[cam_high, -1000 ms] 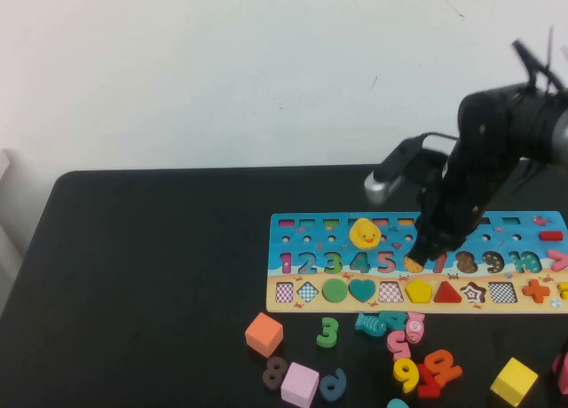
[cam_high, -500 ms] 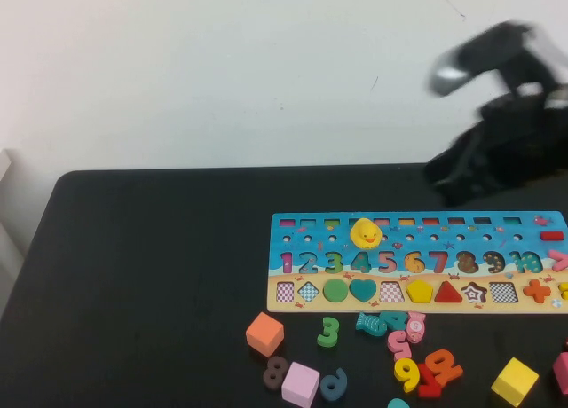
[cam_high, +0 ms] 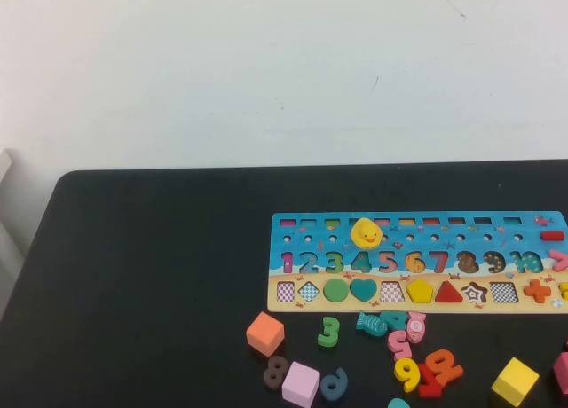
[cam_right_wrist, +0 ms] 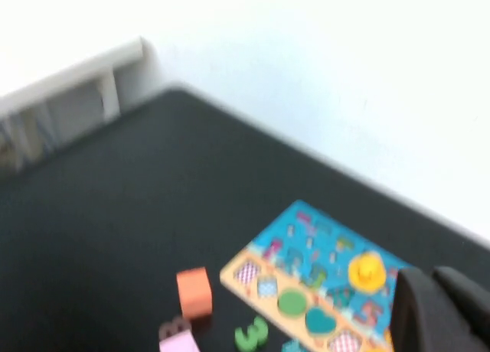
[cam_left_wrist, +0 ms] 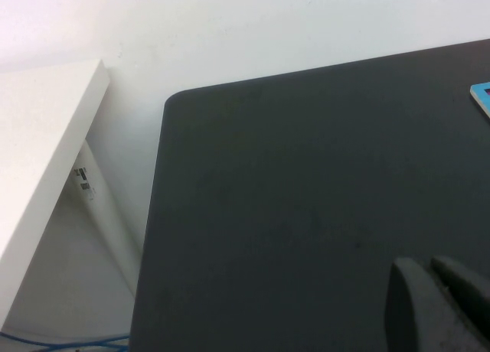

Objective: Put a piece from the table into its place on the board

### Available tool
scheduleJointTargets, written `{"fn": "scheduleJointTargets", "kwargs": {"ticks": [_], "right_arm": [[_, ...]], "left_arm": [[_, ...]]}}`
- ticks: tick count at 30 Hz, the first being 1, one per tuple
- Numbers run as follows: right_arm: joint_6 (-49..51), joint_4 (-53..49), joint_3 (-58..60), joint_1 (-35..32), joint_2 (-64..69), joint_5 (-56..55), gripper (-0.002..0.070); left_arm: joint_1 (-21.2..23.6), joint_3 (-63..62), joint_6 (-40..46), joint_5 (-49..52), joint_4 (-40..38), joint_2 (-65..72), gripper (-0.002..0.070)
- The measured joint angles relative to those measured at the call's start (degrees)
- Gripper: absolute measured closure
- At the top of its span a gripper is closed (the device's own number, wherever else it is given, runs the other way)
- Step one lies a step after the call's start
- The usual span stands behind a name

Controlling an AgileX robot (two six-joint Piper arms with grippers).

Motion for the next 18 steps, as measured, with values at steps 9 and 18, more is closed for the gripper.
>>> {"fn": "scheduleJointTargets", "kwargs": {"ticks": [9, 18], "right_arm": [[-0.12, 0.15, 8.15, 0.00, -20.53, 0.33, 0.0657], [-0.36, -4.57, 13.84, 0.00, -22.26, 2.60, 0.0657]], "left_arm": [[0.00, 0.00, 0.00, 0.00, 0.00, 0.00, 0.0677], [0.00, 0.00, 0.00, 0.00, 0.00, 0.00, 0.0677]]}}
